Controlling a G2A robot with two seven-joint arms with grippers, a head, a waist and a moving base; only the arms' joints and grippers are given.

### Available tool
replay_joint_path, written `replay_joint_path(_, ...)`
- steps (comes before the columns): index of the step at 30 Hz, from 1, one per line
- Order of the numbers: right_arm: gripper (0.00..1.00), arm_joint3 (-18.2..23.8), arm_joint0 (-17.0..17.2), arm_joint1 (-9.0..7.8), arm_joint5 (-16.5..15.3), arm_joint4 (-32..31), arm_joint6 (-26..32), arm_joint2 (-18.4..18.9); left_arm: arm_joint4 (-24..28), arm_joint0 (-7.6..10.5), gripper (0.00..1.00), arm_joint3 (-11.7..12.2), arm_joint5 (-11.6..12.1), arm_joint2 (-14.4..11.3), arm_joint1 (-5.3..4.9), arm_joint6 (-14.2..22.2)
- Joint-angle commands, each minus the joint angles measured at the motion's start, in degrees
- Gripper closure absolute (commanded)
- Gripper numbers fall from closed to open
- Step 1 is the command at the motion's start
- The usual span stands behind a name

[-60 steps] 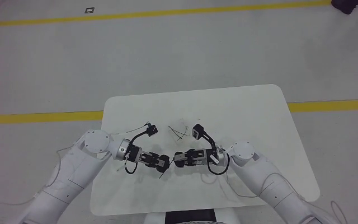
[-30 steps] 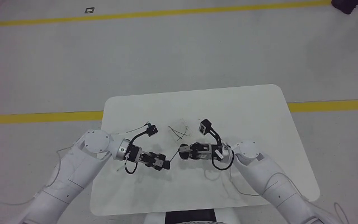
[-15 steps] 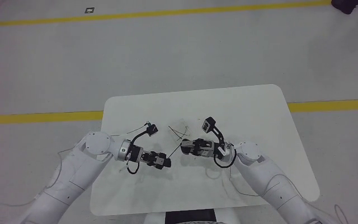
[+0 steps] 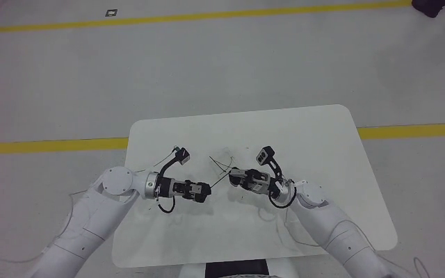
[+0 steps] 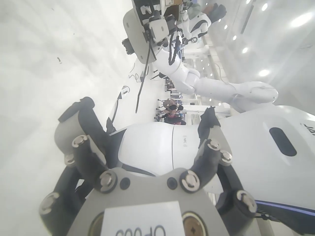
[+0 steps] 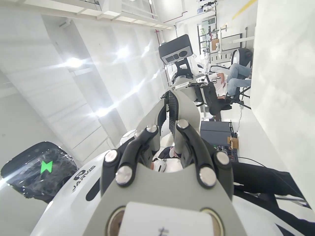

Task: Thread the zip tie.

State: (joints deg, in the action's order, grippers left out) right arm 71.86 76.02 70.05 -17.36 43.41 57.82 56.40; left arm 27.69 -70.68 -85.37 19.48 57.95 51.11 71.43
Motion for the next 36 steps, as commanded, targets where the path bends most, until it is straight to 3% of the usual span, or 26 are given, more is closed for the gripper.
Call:
replay_joint_path(1,1.00,0.0,0.0,0.00,0.0,0.0,0.0,0.0,0.0,0.00,0.00,0.0,0.0,0.0,0.00,0.0)
replay_joint_path(5,1.00,1.4,1.0,0.26,-0.5,-0.2,-4.2,-0.1,-0.5,-0.81,0.00,-0.8,0.0,-0.6,0.25,-3.2)
replay_joint_path(11,1.00,1.5,2.5,0.93,-2.1,0.3,-9.8,-0.7,6.0,-2.68,0.00,0.9,0.0,0.5,1.22,-6.6)
replay_joint_path(14,1.00,2.2,3.8,1.34,-2.1,1.4,-11.6,-0.2,8.0,-3.16,0.00,1.7,0.0,1.2,1.81,-5.2)
replay_joint_path(23,1.00,2.5,4.1,1.44,-2.1,1.1,-11.5,0.1,7.5,-3.03,0.00,2.3,0.0,1.4,2.07,-4.5)
replay_joint_path(28,1.00,4.1,5.2,1.71,-1.6,0.3,-13.1,-0.9,8.5,-3.47,0.00,2.9,0.0,0.1,2.47,-6.5)
replay_joint_path(36,1.00,5.0,6.1,2.67,-2.1,-0.4,-15.0,-1.9,8.5,-2.63,0.00,4.3,0.0,-0.7,3.10,-8.0)
